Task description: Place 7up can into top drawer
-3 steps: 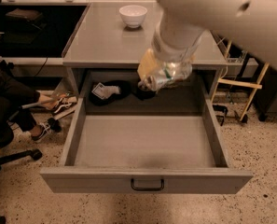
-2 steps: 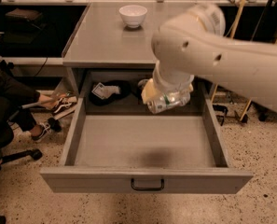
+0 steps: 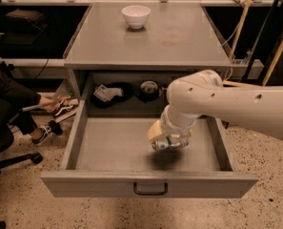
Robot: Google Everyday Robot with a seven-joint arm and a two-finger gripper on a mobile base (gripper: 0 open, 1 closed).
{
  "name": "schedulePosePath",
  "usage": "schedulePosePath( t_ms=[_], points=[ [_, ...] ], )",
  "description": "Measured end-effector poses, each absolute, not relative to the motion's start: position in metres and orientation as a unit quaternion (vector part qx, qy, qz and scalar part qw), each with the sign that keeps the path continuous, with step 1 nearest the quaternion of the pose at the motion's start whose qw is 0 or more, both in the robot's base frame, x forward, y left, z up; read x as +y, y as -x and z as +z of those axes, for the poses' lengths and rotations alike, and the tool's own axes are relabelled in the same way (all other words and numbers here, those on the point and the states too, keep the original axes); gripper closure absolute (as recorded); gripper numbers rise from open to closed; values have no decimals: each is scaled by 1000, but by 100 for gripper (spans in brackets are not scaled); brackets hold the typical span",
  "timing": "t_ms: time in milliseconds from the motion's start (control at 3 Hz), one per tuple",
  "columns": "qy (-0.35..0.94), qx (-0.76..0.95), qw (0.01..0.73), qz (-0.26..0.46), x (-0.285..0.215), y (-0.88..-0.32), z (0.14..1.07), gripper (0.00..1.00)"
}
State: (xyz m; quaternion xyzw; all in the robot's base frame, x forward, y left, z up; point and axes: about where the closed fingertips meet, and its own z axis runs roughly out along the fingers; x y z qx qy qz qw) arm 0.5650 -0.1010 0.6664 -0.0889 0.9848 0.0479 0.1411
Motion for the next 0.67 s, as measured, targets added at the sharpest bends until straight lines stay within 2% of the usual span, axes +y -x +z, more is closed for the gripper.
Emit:
schedulePosePath(
  t_ms=[333, 667],
  points=[
    [98, 986, 117, 70, -96, -555, 651, 82],
    [99, 986, 119, 70, -95, -555, 652, 58]
  ],
)
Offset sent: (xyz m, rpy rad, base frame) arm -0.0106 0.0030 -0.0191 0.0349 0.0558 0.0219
